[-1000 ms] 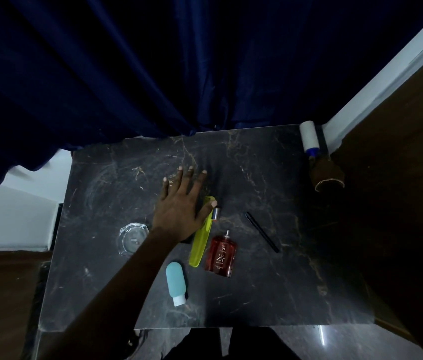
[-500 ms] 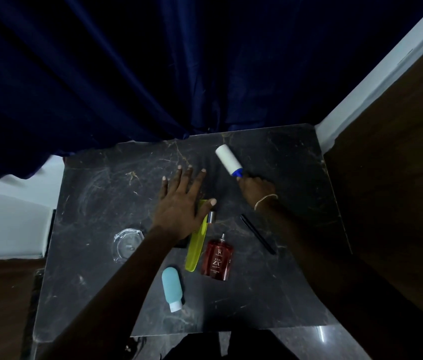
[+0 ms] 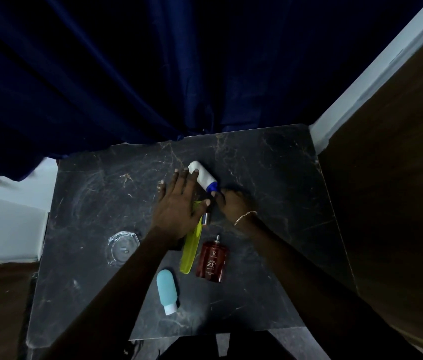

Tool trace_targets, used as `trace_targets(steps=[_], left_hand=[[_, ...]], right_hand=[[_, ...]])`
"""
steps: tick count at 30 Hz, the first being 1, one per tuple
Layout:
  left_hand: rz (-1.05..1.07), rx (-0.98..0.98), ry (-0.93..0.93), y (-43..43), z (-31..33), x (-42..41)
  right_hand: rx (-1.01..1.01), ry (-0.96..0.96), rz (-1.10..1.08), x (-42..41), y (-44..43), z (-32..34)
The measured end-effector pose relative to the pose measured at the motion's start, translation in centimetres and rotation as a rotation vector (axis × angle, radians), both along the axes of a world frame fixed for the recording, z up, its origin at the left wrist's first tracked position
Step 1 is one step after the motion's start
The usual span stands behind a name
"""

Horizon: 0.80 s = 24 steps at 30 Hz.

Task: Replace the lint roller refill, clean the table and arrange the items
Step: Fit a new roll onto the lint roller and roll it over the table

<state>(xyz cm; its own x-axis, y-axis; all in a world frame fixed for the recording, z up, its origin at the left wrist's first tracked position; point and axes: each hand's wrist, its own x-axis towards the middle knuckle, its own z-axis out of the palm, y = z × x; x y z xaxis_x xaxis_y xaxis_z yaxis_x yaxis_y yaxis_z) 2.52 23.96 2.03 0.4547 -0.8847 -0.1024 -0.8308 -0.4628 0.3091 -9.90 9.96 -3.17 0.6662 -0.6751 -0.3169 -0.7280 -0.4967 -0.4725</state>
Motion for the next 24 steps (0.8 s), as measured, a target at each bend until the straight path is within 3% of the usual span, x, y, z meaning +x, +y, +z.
trace_targets(steps=[5,10,15,19,24], left_hand=[[0.006,-0.023,0.031,-1.9,-1.8,0.7],[0.034,-0.096,0.152,-6.9,-3.4,0.2],[-0.02,-0.32,0.338,-12.9,-4.2,-1.8],[-0.053,-0.454,0.449,-17.3,-5.0,-4.0],[-0.043,-0.475,0.526,-23.5,-5.8,-5.6]], right_hand=[[0.112,-0.156,-0.145,-1.7,-3.5,2.9],[0.057,-0.251,-0.173,-2.9,-7.2,7.6],[-0.044,-0.326,-0.188,-3.7,-10.5,10.4],[-0.169,-0.412,-0.172,-4.0,-13.4,11.1],[-0.201,-0.469,-0.266,-4.0,-17.8,10.0]])
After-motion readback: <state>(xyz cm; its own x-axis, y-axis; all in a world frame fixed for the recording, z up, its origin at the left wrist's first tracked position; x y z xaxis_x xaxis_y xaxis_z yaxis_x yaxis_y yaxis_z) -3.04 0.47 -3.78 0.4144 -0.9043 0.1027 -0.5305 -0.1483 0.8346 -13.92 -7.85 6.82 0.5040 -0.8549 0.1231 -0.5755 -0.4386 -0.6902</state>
